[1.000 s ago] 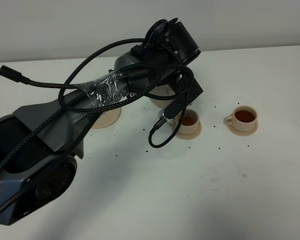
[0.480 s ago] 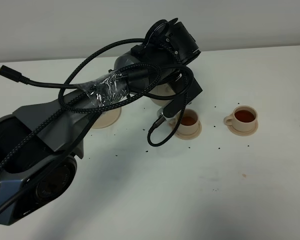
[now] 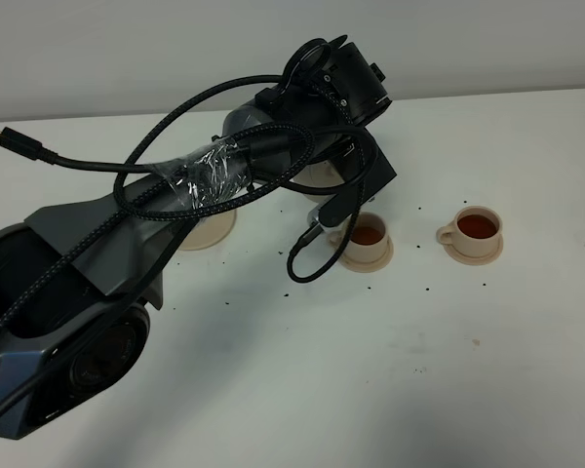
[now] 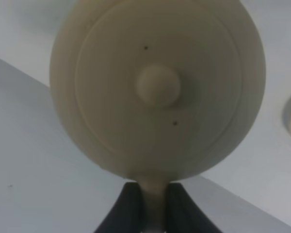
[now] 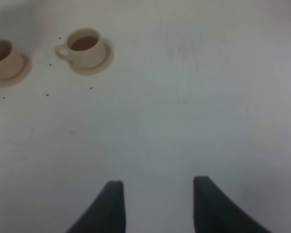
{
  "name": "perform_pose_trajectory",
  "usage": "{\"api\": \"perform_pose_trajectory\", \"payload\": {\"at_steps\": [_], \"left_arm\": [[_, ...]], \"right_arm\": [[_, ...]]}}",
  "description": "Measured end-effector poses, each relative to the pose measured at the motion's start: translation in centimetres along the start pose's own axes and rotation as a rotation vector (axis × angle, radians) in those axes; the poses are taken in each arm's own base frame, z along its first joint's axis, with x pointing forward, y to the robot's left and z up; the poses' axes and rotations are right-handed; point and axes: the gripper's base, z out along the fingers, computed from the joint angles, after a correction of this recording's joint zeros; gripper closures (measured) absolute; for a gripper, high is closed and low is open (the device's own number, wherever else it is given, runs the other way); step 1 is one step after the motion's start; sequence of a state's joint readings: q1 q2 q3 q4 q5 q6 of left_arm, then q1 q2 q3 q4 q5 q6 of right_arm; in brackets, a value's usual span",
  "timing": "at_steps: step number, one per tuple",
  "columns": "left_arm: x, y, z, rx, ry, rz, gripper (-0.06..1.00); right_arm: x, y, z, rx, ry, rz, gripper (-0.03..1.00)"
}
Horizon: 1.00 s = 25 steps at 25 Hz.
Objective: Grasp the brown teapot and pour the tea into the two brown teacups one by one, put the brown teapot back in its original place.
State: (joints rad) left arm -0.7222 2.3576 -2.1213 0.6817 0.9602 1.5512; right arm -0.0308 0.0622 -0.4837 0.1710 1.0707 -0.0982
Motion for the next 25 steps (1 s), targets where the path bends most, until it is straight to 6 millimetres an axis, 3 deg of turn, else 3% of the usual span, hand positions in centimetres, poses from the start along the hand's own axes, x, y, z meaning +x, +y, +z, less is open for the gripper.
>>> {"api": "perform_pose_trajectory", "payload": {"at_steps": [25], "left_arm": [[0.00, 0.18, 0.00, -0.020, 0.000, 0.029, 0.82]], "right_arm": [[0.00, 0.00, 0.00, 0.000, 0.000, 0.000, 0.63]]}}
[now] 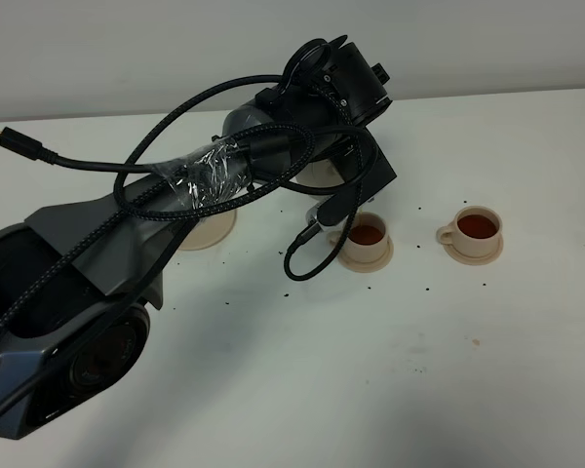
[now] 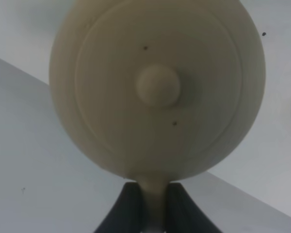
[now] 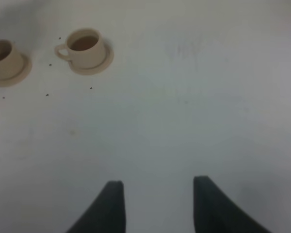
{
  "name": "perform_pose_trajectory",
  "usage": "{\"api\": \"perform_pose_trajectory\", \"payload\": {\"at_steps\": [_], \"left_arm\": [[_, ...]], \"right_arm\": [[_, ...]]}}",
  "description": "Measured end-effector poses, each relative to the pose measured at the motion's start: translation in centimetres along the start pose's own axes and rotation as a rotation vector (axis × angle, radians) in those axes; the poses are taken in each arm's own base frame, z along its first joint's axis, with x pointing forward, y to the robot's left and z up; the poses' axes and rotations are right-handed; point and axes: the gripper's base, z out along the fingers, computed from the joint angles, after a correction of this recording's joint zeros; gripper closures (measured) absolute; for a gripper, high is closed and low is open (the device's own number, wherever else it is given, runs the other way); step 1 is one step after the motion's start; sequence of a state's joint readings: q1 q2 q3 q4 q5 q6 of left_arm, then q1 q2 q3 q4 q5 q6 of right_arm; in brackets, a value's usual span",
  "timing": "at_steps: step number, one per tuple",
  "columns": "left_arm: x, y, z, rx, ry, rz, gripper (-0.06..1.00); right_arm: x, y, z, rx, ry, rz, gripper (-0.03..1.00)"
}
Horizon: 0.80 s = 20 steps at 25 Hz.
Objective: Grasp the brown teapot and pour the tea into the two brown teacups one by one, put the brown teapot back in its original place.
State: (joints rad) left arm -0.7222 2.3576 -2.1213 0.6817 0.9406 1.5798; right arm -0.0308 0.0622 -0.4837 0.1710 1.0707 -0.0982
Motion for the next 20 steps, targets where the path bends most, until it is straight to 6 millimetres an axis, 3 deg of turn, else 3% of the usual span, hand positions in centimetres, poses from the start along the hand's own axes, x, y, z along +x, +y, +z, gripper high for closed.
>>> {"api": "perform_pose_trajectory", "payload": {"at_steps": [13, 20], "left_arm": [[-0.2, 0.0, 0.2, 0.000, -0.001, 0.004, 0.82], [-1.6, 0.2, 1.2, 0.011, -0.004, 0.038, 0.82]], "right_arm": [[0.0, 0.0, 0.0, 0.000, 0.000, 0.000, 0.63], [0.0, 0.0, 0.0, 0.000, 0.000, 0.000, 0.63]]}}
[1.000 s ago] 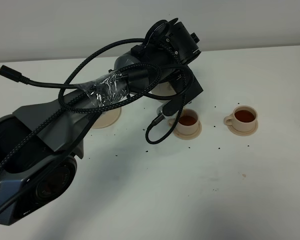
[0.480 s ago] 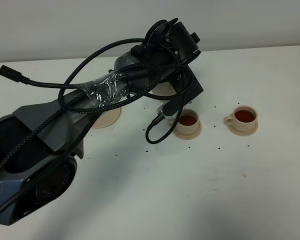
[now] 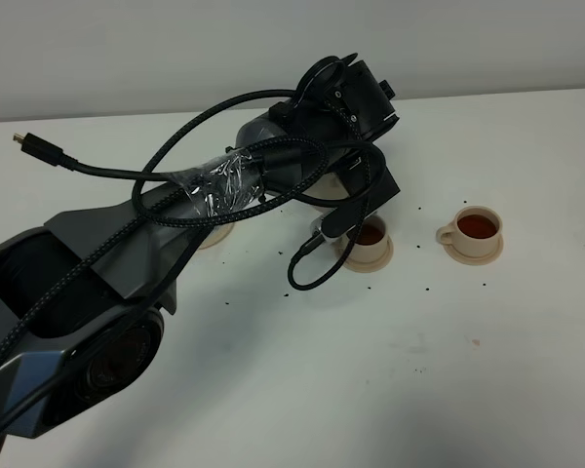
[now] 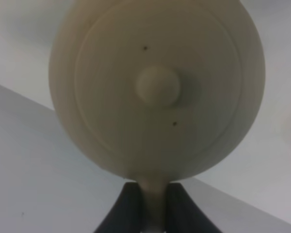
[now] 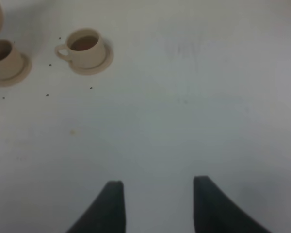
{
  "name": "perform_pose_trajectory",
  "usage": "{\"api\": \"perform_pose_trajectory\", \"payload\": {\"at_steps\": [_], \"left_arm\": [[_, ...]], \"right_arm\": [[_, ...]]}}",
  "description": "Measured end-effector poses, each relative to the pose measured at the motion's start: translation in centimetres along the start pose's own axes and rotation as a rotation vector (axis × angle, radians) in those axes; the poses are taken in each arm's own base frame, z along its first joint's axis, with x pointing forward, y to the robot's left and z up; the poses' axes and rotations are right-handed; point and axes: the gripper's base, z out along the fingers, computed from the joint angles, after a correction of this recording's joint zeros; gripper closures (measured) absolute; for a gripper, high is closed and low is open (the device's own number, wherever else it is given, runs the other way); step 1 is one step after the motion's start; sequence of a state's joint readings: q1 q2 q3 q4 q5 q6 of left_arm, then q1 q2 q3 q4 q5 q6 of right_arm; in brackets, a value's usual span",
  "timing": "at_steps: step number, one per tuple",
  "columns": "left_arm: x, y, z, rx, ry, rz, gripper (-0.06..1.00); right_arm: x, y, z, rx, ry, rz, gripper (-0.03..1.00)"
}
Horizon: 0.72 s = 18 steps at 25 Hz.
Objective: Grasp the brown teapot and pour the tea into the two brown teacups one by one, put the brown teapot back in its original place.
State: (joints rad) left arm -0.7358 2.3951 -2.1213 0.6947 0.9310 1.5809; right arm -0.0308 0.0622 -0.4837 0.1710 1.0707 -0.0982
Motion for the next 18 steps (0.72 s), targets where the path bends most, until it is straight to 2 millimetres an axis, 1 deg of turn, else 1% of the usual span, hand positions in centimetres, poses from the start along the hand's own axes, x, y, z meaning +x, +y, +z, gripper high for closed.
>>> {"api": "perform_pose_trajectory", "payload": {"at_steps": [18], "left_arm": [[-0.03, 0.35, -0.07, -0.027, 0.029, 0.025, 0.82]], "right_arm": [[0.00, 0.00, 0.00, 0.000, 0.000, 0.000, 0.63]]}}
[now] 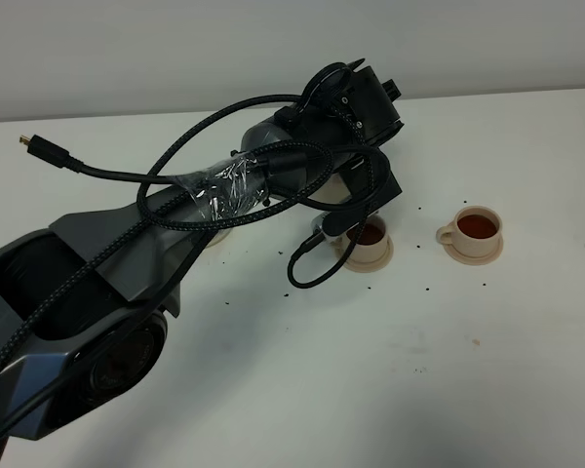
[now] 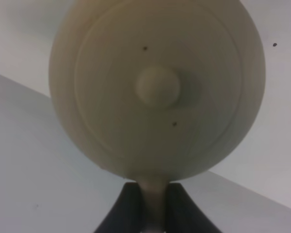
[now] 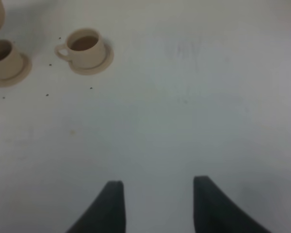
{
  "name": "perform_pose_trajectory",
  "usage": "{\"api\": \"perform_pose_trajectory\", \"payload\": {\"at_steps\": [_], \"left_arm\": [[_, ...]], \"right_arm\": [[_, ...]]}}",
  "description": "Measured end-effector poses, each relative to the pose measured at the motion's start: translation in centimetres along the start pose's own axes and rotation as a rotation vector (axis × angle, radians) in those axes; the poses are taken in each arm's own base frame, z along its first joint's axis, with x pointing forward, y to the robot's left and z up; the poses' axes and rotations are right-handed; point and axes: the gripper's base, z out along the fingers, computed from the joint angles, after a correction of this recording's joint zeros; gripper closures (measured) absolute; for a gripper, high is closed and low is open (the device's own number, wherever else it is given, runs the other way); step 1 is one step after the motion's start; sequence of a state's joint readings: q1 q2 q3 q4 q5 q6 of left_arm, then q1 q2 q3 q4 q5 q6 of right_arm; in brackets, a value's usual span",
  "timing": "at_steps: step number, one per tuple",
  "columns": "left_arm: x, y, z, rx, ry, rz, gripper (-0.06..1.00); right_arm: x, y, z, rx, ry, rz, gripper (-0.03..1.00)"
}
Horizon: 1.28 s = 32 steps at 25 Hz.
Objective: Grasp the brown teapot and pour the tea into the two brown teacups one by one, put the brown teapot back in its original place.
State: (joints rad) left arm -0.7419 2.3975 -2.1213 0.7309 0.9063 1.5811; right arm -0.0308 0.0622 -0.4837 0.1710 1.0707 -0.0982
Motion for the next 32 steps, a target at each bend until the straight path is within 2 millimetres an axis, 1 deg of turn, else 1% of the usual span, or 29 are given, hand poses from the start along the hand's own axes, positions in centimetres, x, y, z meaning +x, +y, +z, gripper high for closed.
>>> {"api": "perform_pose_trajectory", "payload": {"at_steps": [19, 32], "left_arm": [[-0.11, 0.33, -0.11, -0.029, 0.003, 0.006, 0.82], [-0.61, 0.02, -0.47, 0.030, -0.001, 0.015, 0.82]], "right_arm": [[0.00, 0.00, 0.00, 0.000, 0.000, 0.000, 0.63], [0.00, 0.00, 0.00, 0.000, 0.000, 0.000, 0.63]]}}
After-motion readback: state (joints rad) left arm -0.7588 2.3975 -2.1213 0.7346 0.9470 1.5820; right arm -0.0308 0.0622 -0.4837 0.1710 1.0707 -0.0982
